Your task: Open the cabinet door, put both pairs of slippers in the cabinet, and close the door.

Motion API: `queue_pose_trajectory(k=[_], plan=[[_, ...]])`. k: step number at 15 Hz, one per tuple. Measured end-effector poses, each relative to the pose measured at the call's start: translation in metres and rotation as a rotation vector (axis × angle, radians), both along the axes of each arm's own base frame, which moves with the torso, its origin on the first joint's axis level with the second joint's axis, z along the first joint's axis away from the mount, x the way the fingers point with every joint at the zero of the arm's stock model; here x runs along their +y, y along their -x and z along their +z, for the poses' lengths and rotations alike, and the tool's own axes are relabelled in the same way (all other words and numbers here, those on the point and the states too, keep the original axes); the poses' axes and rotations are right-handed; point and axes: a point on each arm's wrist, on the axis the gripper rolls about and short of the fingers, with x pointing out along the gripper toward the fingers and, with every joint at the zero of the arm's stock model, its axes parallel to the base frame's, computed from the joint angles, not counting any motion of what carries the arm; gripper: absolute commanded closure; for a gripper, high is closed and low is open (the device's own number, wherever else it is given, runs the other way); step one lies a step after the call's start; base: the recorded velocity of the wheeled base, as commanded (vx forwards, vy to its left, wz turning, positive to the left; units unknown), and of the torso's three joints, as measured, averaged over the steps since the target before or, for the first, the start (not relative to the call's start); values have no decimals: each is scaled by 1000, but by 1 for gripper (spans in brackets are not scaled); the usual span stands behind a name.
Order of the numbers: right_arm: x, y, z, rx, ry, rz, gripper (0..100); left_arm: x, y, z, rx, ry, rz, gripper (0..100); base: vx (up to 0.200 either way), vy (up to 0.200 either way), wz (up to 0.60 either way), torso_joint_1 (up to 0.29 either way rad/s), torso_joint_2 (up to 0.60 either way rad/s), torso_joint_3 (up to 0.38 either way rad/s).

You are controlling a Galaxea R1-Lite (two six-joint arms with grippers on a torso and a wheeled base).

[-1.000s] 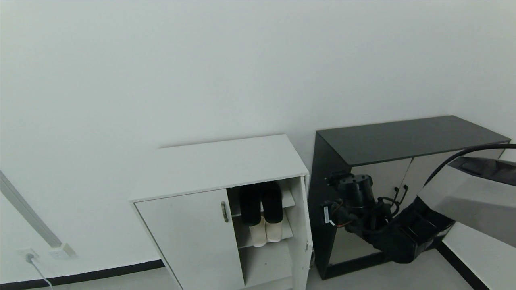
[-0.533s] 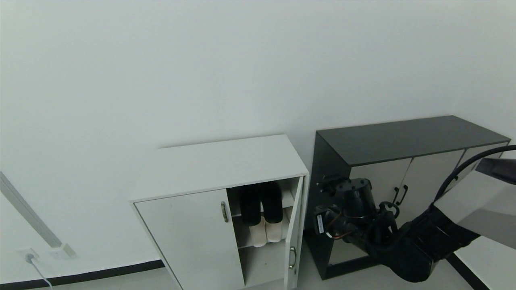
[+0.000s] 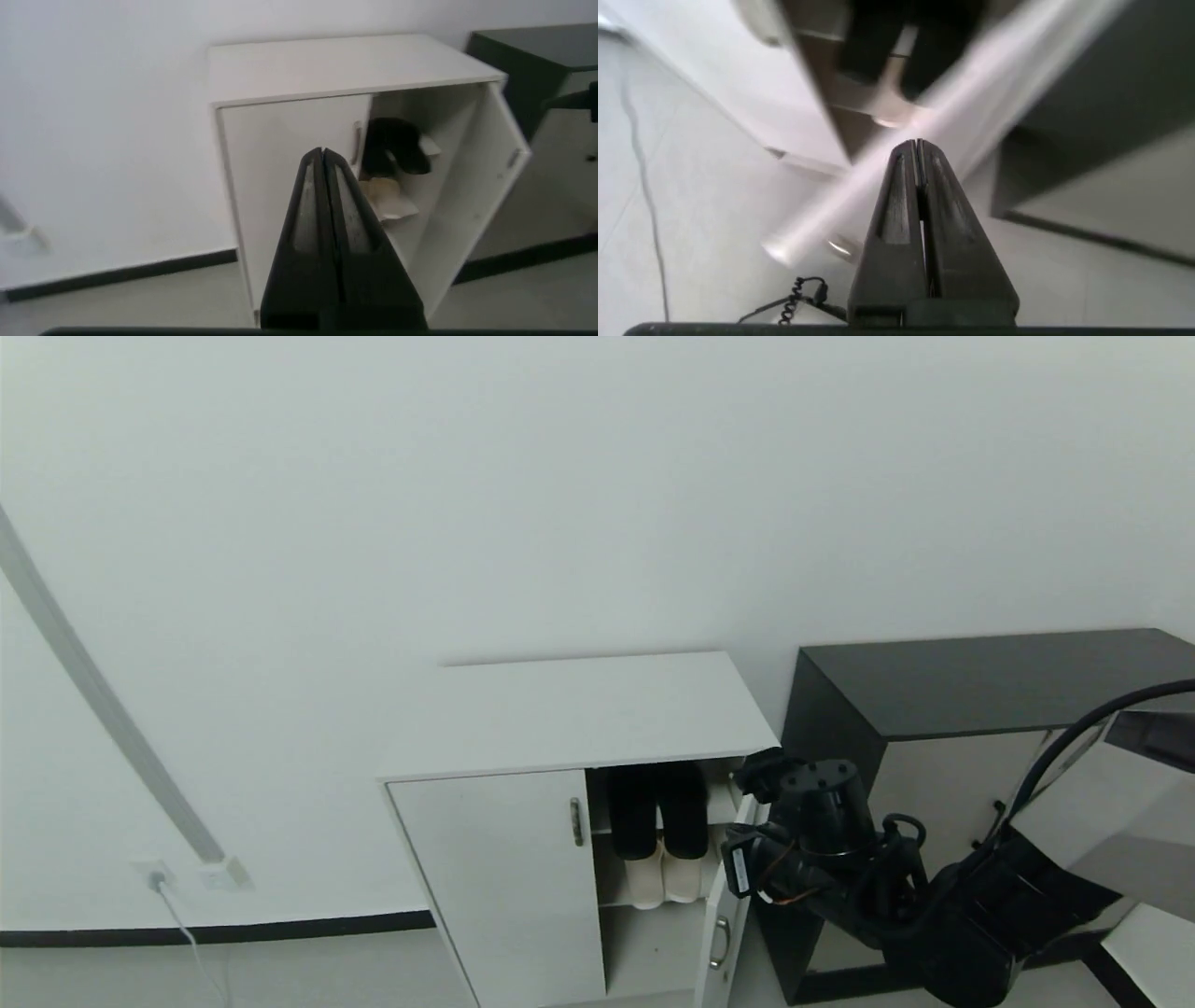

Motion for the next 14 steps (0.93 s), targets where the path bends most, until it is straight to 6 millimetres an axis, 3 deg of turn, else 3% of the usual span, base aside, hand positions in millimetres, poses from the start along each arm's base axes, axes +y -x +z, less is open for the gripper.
queue_pose_trajectory(k=[9, 14], plan=[[-20, 13, -6, -22, 140, 40, 100, 0, 0, 0, 0, 0, 0, 100, 0, 0, 0, 0, 0, 0], [-31, 19, -17, 49, 211, 40, 100, 0, 0, 0, 0, 1, 0, 100, 0, 0, 0, 0, 0, 0]])
